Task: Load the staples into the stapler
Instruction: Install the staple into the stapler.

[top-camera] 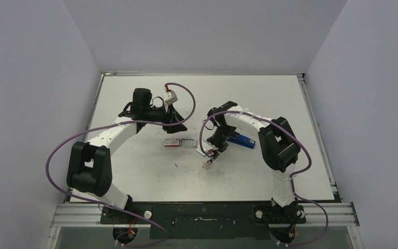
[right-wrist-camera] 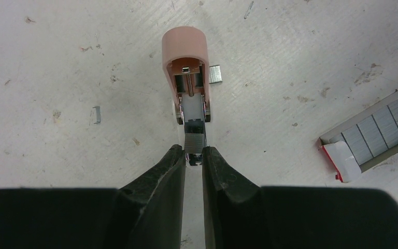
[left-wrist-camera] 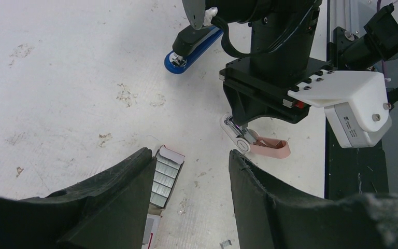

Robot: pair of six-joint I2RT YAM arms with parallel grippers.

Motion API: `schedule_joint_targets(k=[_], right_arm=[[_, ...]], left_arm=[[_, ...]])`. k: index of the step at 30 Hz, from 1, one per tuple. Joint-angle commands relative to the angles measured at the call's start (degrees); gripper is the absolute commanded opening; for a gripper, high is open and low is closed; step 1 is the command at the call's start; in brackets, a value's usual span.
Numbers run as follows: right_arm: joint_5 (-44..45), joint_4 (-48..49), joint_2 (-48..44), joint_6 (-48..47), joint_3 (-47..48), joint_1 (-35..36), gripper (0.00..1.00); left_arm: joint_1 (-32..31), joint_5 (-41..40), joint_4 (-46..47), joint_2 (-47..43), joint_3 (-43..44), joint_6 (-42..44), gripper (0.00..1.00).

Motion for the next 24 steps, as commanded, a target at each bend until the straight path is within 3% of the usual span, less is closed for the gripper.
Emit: schedule_joint_targets(k=[1,24], right_arm=[[-1.07,-1.55,-0.04,-0.94,2.43,0.42,0.12],[0.07,-1.16,0.37,-0.85,2.16,0.51,0.12]], left_arm=[[0.17,2.16,2.17,-0.93,0.79,-0.02,0.52],[0.17,2.84,2.28,-1.09,0.72,0.54,0.48]])
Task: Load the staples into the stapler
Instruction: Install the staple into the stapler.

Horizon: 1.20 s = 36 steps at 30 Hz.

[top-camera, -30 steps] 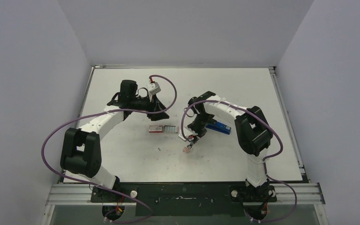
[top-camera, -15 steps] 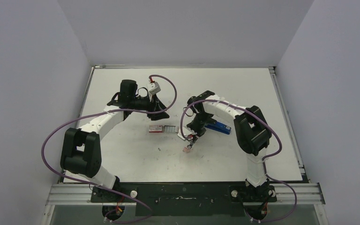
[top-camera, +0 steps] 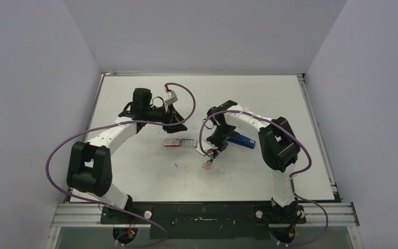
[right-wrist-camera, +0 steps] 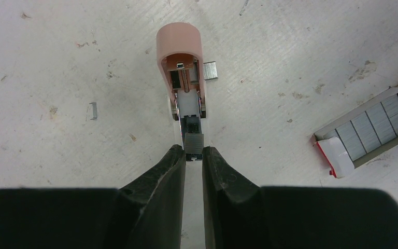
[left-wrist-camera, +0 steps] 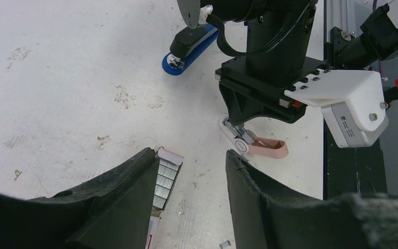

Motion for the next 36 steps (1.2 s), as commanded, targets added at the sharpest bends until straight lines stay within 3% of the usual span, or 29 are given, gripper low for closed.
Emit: schedule_joint_targets(k=[1,36], right_arm=[[-0.51,-0.58,0.24,-0.86,0.93,0.46,0.12],[-0.01,-0.86,-0.60,-1.03,0.18,0.87,0.12]], left_arm=[[0.14,2.16,2.02,-1.09,0.72,0.58,0.48],[0.13,2.84,2.10,-0.26,0.79,1.21,0.45]])
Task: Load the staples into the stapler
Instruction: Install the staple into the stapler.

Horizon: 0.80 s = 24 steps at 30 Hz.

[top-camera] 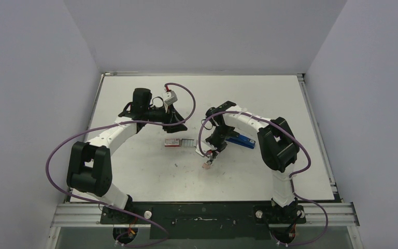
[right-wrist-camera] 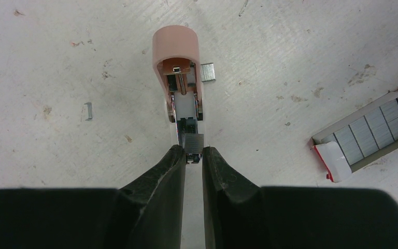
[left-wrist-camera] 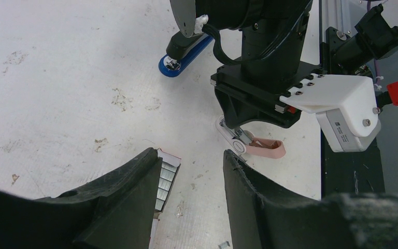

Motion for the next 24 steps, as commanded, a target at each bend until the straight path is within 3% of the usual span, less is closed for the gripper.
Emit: schedule_joint_targets(k=[1,24], right_arm=[[-1.02,-1.81,-0.91,-1.12,0.20,0.13,0.12],[-0.38,-0.57,-1.13,0.11,-0.51,0.14,0.12]], left_arm=[[0.21,1.86,1.95,-0.22,0.81,1.09,0.45],[0.16,2.11,1.83,-0.22,1.11,1.22,0.44]])
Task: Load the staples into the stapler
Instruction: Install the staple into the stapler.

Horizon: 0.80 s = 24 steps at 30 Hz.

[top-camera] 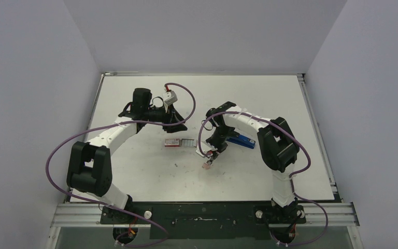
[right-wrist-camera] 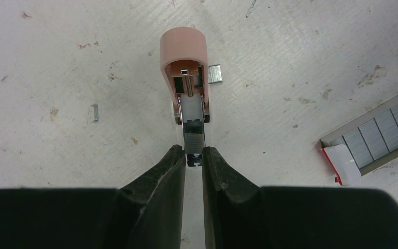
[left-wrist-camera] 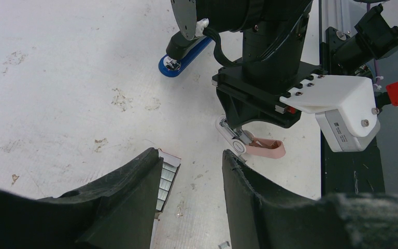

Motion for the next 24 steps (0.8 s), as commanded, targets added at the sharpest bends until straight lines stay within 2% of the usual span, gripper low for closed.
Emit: schedule_joint_targets(k=[1,24], right_arm=[[-0.38,-0.12,-1.05,0.08,0.09,0.15,0.12],[-0.03,0.34,-0.12,0.40,0.46,0.29,0.12]], left_arm=[[0.13,2.06,1.86,-0.15,1.15,1.10,0.44],[0.15,2.43,1.74,-0.13,1.14,1.49,0.44]])
